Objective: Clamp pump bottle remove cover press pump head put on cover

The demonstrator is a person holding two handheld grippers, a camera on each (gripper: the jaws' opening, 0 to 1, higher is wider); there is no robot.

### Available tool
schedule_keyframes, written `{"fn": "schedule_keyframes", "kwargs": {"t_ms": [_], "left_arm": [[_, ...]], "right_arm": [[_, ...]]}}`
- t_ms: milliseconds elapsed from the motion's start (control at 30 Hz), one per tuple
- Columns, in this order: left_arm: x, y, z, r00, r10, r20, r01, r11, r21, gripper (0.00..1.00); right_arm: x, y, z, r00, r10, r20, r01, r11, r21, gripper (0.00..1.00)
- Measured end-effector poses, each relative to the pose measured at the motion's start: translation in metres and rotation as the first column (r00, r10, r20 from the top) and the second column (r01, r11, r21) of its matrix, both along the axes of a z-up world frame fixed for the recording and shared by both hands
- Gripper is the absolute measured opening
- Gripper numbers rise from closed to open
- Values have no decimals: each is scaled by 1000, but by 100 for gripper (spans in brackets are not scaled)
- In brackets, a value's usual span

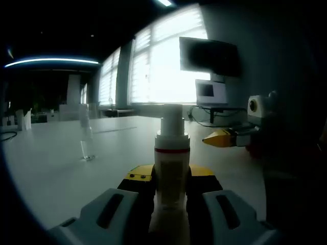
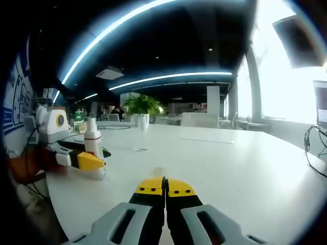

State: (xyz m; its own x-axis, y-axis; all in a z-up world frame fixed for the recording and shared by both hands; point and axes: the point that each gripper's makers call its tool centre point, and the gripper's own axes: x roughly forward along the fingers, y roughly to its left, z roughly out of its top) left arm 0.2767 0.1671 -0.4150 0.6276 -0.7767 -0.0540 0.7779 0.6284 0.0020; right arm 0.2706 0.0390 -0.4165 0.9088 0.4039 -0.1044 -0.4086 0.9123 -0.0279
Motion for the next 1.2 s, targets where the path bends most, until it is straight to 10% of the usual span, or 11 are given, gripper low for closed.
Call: {"fn": "schedule_keyframes", "kwargs": {"t_ms": [1200], "left_arm": [[-1, -1, 0, 1000, -4, -1, 4, 1000, -1, 14]], "right_arm": [[-1, -9, -4, 1000, -20, -4, 20, 999, 46, 0]]}}
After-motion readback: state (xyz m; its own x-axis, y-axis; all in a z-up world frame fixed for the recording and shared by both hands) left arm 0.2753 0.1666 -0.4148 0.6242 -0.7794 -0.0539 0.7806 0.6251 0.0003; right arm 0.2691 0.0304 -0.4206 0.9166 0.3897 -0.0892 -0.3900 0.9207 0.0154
